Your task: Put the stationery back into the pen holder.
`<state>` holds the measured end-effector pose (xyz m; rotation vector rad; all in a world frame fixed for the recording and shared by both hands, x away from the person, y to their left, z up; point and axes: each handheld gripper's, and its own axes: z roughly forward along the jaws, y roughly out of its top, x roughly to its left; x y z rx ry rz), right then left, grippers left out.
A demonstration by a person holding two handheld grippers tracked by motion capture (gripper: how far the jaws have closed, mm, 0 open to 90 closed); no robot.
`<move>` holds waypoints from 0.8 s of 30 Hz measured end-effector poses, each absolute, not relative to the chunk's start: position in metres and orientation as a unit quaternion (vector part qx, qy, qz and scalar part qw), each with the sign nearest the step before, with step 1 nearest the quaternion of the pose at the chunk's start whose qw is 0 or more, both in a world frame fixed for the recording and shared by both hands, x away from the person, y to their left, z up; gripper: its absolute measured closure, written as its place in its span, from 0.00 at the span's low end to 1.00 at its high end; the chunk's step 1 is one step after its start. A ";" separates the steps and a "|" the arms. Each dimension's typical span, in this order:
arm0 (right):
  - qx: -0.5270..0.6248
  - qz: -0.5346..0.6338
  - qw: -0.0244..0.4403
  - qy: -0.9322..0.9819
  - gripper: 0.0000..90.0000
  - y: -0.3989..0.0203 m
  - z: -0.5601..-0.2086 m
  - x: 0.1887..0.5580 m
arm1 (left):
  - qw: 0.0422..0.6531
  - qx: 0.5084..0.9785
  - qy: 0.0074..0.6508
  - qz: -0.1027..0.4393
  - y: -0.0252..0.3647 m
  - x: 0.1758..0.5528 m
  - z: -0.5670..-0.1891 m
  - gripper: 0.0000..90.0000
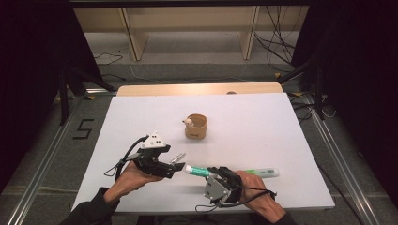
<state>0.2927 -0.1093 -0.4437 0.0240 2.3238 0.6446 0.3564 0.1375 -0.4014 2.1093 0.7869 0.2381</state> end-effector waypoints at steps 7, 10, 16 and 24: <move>-0.050 0.226 0.400 0.887 0.73 -0.107 -0.449 0.289 | 0.387 0.875 0.280 0.075 0.124 0.359 -0.398 0.18; -0.066 0.221 0.413 0.881 0.73 -0.106 -0.451 0.287 | 0.368 0.890 0.263 0.063 0.116 0.359 -0.398 0.19; -0.095 0.207 0.445 0.866 0.73 -0.105 -0.456 0.281 | 0.325 0.915 0.234 0.040 0.103 0.361 -0.400 0.20; -0.144 0.191 0.477 0.846 0.73 -0.103 -0.463 0.277 | 0.282 0.939 0.194 0.017 0.086 0.363 -0.404 0.24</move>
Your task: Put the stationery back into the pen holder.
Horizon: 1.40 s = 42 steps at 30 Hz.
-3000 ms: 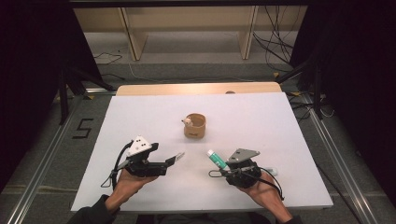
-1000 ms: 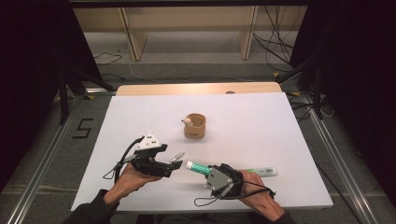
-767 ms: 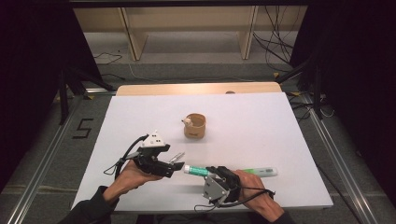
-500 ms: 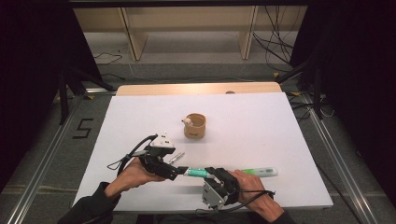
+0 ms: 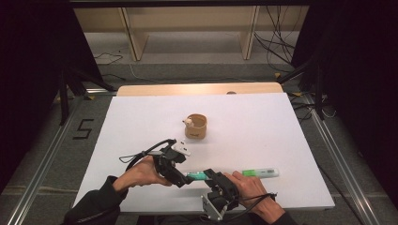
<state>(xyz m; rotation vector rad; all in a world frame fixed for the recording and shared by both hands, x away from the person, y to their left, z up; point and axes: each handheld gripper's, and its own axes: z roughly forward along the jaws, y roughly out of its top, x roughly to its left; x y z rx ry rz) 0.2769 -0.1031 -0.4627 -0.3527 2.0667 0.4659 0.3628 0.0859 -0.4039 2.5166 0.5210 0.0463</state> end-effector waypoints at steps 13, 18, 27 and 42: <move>-0.190 0.166 0.499 0.829 0.73 -0.104 -0.468 0.275 | 0.218 0.962 0.161 -0.012 0.067 0.371 -0.412 0.33; -0.200 0.158 0.497 0.830 0.73 -0.103 -0.471 0.275 | 0.206 0.967 0.145 -0.024 0.063 0.372 -0.414 0.40; -0.207 0.159 0.495 0.829 0.73 -0.102 -0.473 0.274 | 0.193 0.973 0.122 -0.041 0.055 0.374 -0.415 0.49; -0.214 0.154 0.491 0.830 0.73 -0.101 -0.476 0.273 | 0.178 0.976 0.103 -0.067 0.045 0.379 -0.421 0.61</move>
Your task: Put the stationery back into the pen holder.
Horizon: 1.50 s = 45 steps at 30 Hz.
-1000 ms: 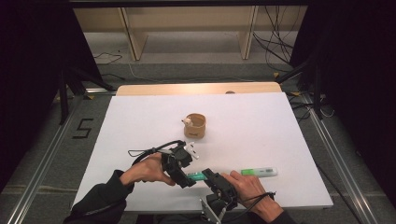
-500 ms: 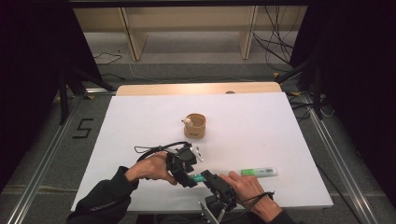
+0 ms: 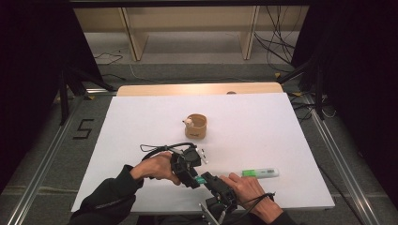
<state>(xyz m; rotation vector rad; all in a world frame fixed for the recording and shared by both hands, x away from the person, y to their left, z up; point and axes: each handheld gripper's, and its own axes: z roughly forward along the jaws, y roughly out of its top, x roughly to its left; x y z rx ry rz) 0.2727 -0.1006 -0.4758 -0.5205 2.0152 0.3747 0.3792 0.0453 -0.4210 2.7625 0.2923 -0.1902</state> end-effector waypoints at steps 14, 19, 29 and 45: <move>-0.222 0.153 0.488 0.830 0.73 -0.100 -0.478 0.272 | 0.166 0.978 0.090 -0.085 0.040 0.382 -0.426 0.70; -0.225 0.151 0.488 0.830 0.73 -0.100 -0.479 0.272 | 0.163 0.979 0.086 -0.090 0.039 0.382 -0.427 0.71; -0.226 0.160 0.486 0.829 0.71 -0.101 -0.477 0.271 | 0.170 0.977 0.087 -0.096 0.042 0.381 -0.425 0.73; -0.020 0.273 0.408 0.871 0.36 -0.125 -0.448 0.287 | 0.245 0.955 0.160 -0.052 0.066 0.397 -0.417 0.73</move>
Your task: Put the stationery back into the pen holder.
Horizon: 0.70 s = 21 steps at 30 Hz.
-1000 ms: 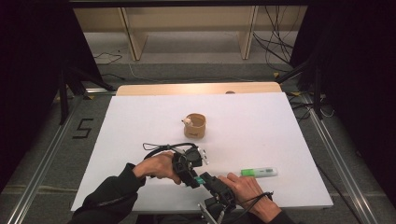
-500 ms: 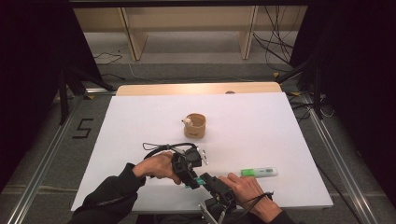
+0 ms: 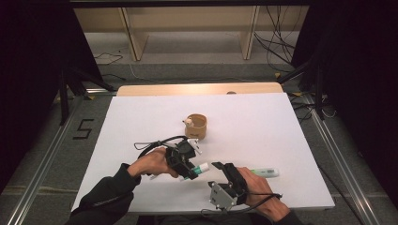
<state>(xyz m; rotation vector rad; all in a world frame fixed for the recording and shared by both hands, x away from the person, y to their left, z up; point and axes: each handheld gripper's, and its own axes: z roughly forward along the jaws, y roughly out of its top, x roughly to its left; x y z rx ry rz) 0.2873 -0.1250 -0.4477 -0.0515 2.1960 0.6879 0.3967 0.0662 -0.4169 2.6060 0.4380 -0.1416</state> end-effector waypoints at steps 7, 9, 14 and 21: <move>0.123 0.371 0.324 0.862 0.32 -0.140 -0.434 0.300 | 0.295 0.934 0.201 -0.008 0.074 0.403 -0.414 0.73; 0.156 0.387 0.307 0.855 0.31 -0.144 -0.432 0.303 | 0.310 0.928 0.208 0.009 0.075 0.404 -0.413 0.73; 0.222 0.435 0.252 0.836 0.29 -0.154 -0.425 0.310 | 0.341 0.909 0.235 0.040 0.078 0.407 -0.410 0.73; 0.272 0.472 0.196 0.816 0.28 -0.167 -0.423 0.317 | 0.378 0.883 0.267 0.077 0.083 0.412 -0.409 0.73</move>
